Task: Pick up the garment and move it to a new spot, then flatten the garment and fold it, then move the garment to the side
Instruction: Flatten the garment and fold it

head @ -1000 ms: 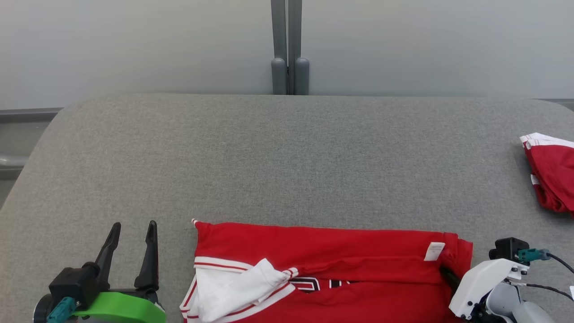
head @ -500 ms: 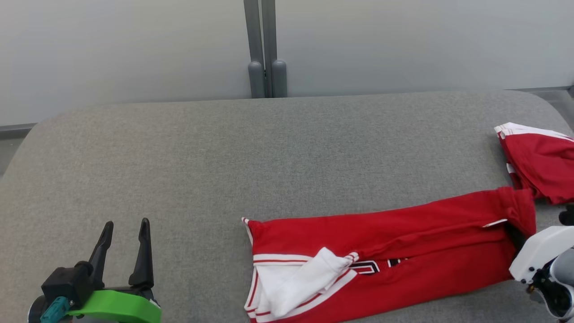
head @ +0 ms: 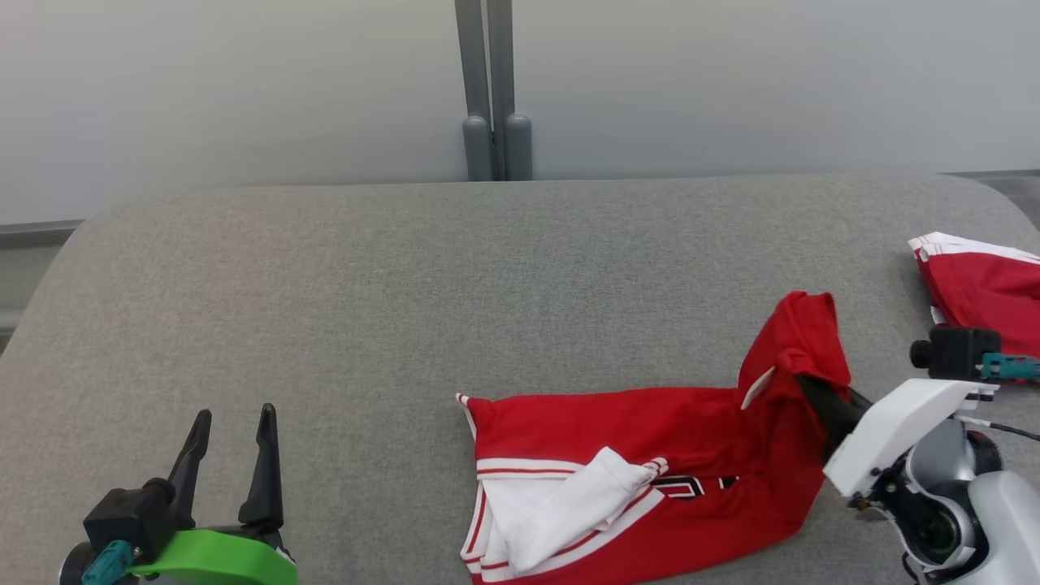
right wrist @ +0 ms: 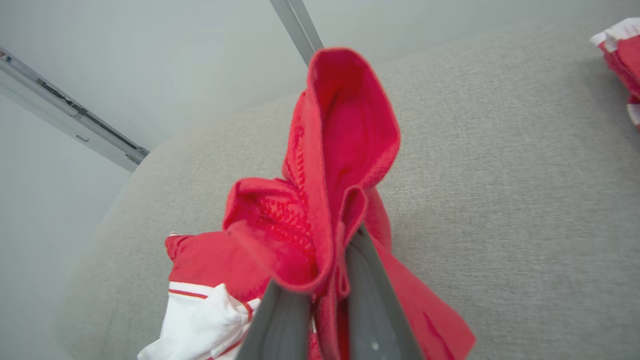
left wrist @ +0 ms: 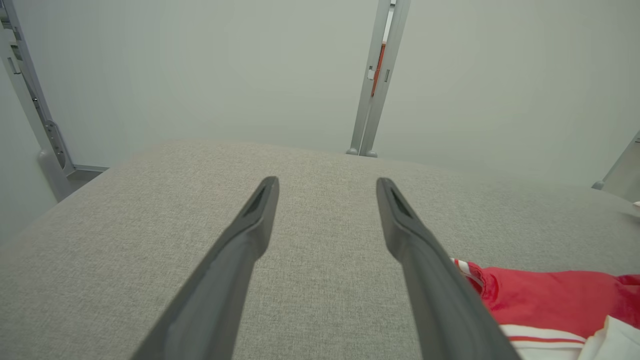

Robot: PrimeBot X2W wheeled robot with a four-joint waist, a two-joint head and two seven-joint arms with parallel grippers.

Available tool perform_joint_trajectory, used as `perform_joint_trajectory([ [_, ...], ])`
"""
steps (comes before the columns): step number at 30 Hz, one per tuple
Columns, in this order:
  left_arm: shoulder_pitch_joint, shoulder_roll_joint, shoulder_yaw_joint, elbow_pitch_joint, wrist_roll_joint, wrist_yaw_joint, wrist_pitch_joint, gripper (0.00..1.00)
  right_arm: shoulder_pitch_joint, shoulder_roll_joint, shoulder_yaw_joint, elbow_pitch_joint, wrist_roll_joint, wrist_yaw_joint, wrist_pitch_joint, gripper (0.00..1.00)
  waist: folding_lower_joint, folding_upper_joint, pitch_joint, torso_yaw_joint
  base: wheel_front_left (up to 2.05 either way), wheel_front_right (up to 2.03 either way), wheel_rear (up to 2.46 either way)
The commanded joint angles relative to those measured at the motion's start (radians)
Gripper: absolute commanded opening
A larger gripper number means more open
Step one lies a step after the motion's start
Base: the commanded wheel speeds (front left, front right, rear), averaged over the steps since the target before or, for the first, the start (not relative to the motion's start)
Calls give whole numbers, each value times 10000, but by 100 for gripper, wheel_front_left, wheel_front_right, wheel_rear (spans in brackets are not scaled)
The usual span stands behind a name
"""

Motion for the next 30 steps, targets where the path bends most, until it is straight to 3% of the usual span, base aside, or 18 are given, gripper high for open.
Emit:
perform_joint_trajectory([
  [1,-52,-30,-31,39,23,-16,15,100,135,245,140,-240,131,1,107,0,0,0,14,311,0,0,0],
  [5,-180,-45,-130,153,5,-78,80,100,216,1139,608,-373,160,1,235,0,0,0,43,865,0,0,0],
  [10,-318,-84,-311,274,44,-141,168,100,2,1954,1115,357,103,1,37,0,0,0,150,1621,0,0,0],
  [19,-729,-197,-573,556,104,-356,182,100,-820,2264,1850,2206,441,1,-823,0,0,0,466,2627,0,0,0],
  [25,-811,-195,-579,698,76,-359,137,100,-1224,2286,2540,3190,593,1,-1244,0,0,0,498,2776,0,0,0],
  [26,-806,-189,-563,712,63,-349,130,100,-1274,2287,2622,3315,636,1,-1336,6,0,0,492,2761,0,0,0],
  [27,-788,-170,-537,732,43,-329,124,100,-1323,2285,2755,3503,641,1,-1410,38,0,0,471,2716,0,0,0],
  [28,-781,-157,-526,749,33,-320,119,100,-1357,2285,2850,3607,683,1,-1458,84,0,0,454,2682,0,0,0],
  [29,-781,-143,-525,771,23,-318,114,100,-1419,2286,2987,3724,739,1,-1522,100,0,0,421,2624,0,0,0],
  [30,-781,-135,-525,769,26,-304,112,100,-1465,2287,3084,3795,777,1,-1582,100,0,0,397,2574,0,0,0],
])
